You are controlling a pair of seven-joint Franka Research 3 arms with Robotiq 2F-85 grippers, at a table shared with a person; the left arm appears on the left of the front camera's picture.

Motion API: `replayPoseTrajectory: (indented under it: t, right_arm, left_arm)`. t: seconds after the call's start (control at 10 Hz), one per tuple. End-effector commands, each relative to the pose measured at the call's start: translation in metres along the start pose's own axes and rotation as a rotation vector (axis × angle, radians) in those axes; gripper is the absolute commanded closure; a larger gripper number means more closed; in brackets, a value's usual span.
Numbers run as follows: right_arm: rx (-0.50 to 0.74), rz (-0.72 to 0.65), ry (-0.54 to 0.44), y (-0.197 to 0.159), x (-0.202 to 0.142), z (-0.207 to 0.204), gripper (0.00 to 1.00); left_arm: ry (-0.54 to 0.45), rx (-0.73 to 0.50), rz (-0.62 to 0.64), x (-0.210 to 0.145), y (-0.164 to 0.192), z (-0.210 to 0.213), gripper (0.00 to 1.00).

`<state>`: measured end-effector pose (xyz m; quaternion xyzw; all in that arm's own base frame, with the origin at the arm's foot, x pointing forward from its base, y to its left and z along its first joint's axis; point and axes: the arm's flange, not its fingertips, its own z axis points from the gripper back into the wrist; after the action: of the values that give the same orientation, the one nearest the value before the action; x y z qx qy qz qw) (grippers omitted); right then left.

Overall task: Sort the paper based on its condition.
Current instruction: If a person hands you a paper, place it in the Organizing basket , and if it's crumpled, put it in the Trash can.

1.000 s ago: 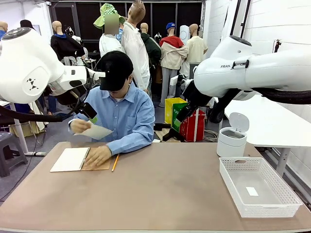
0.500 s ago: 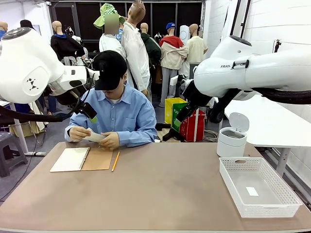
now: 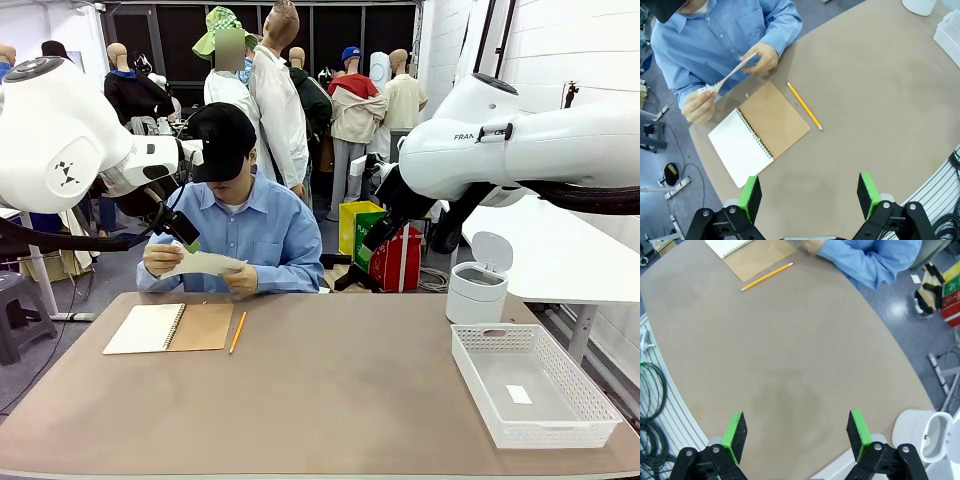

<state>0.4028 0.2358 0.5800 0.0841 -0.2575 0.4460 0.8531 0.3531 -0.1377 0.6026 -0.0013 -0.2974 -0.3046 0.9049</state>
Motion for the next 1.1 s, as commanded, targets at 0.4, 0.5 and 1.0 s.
replayPoseTrajectory:
  t: [0.4,0.5,1.0]
  right_arm:
    - [-0.001,-0.005,0.003,0.0007,0.0000,-0.0007,0.00]
    - [-0.001,-0.005,0.003,0.0007,0.0000,-0.0007,0.00]
    - [0.020,-0.102,0.018,-0.0033,-0.0019,-0.0057,0.00]
  left_arm:
    - [-0.003,-0.003,-0.005,0.0000,0.0006,0.0009,0.00]
    - [-0.003,-0.003,-0.005,0.0000,0.0006,0.0009,0.00]
    - [-0.003,-0.003,-0.005,0.0000,0.0006,0.0009,0.00]
